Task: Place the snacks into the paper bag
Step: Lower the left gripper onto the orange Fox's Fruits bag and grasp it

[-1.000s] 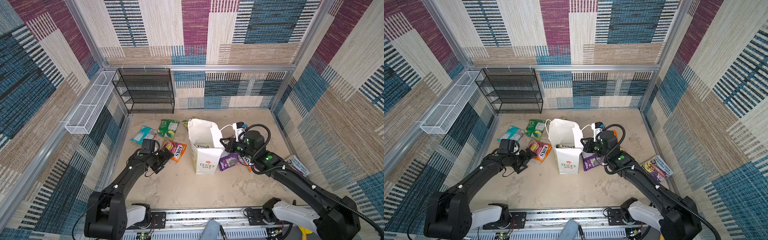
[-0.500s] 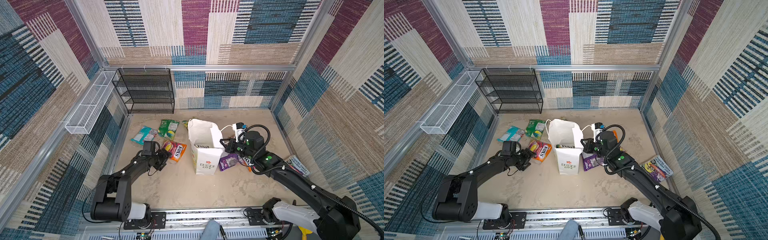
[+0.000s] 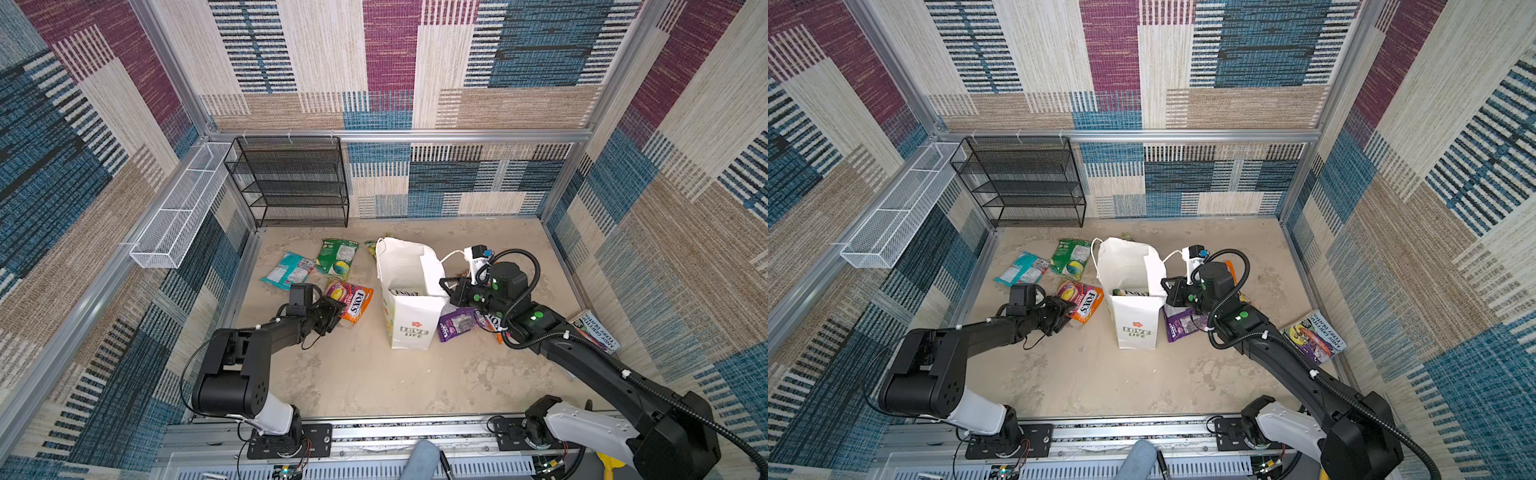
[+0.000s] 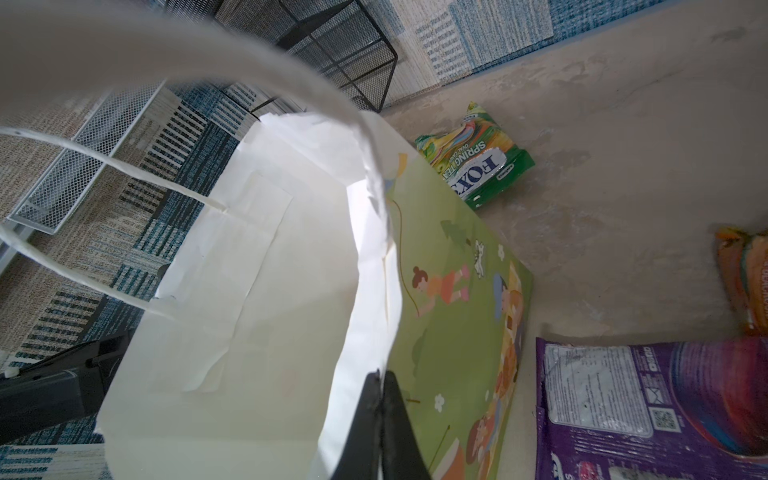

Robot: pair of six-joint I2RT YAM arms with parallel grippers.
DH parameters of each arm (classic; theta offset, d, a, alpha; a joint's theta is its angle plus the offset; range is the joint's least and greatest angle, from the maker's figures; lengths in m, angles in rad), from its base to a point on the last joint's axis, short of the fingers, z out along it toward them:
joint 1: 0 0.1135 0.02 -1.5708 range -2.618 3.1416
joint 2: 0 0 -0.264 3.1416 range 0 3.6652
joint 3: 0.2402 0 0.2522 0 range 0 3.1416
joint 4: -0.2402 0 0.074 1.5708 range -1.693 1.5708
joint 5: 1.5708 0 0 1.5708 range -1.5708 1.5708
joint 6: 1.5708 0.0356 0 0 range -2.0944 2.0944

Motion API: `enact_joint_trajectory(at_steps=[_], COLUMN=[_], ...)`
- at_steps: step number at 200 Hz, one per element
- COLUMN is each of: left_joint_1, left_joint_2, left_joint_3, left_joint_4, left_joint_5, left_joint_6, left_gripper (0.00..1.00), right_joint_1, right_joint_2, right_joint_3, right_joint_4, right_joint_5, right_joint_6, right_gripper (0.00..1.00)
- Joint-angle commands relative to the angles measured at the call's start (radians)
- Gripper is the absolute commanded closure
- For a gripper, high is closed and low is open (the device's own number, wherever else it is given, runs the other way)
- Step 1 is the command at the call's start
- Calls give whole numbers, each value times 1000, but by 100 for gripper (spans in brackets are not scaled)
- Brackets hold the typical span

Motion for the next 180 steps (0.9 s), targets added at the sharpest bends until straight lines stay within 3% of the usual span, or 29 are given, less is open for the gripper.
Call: enact_joint_trajectory(at_steps=[1, 53, 99, 134, 180], left_joint_1=[1, 5, 5, 5, 5], left_joint_2=[38, 46, -87, -257, -514], left_joint_3=[-25, -56, -58, -47, 45], left_joint_4=[18, 106, 57, -47, -345], left_joint_5=[-30, -6, 14, 10, -59], left_joint_6=[-68, -101, -132, -148, -70], left_gripper=[52, 73, 90, 100, 100], right_joint_1=[1, 1, 0, 0, 1], right_joint_2=[-2, -1, 3, 2, -2], right_joint_3=[0, -1, 1, 1, -2], right_joint_4=[3, 3, 6, 6, 6], right_joint_5=[-6, -6, -16, -18, -18], right_joint_6=[-11, -13, -17, -17, -15], right_gripper=[100, 100, 100, 100, 100])
